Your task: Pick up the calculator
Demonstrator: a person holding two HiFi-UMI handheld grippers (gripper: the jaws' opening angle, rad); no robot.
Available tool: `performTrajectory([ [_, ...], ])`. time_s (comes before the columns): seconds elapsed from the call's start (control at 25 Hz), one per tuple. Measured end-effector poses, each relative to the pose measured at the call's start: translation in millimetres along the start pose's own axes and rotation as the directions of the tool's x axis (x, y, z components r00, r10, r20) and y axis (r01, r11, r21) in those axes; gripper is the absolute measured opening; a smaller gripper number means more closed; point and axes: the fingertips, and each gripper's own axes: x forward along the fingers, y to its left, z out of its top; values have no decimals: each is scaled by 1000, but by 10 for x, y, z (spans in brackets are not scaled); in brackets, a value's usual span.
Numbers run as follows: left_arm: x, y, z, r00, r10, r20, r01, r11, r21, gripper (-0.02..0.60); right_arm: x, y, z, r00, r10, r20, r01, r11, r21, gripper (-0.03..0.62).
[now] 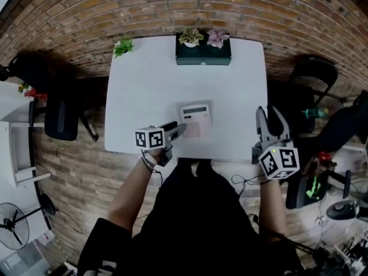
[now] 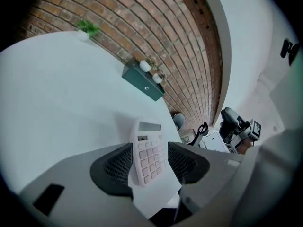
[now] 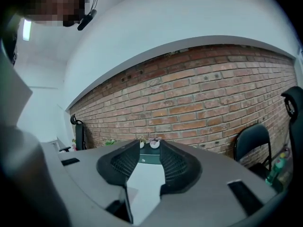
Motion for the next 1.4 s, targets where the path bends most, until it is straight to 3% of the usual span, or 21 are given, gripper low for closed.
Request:
performTrajectory([
  [0.24, 222, 181, -113, 996, -22, -91, 17, 998, -53, 230, 97, 80, -71, 1000, -20, -23, 20, 1000, 23, 132],
  [0.72, 434, 196, -108, 977, -106, -183, 81, 987, -140, 210, 268, 146, -127, 998, -45, -35, 47, 998, 51, 129],
  [0.92, 460, 215, -167, 966, -103, -235, 65, 984, -166, 163, 298, 135, -150, 998, -53, -39, 55, 996, 66, 126],
  [1.08, 464, 177, -280, 952, -120, -282, 59, 974, -217, 161, 300, 121, -184, 998, -56, -43, 59, 995, 75, 123],
  [1.24, 472, 134, -402, 945, -153, -291, 62, 952, -300, 161, 287, 108, -196, 998, -54, -43, 57, 995, 86, 118],
  [1.4, 526, 106, -356, 957, -154, -247, 77, 952, -295, 158, 272, 117, -198, 998, -49, -47, 53, 995, 87, 117],
])
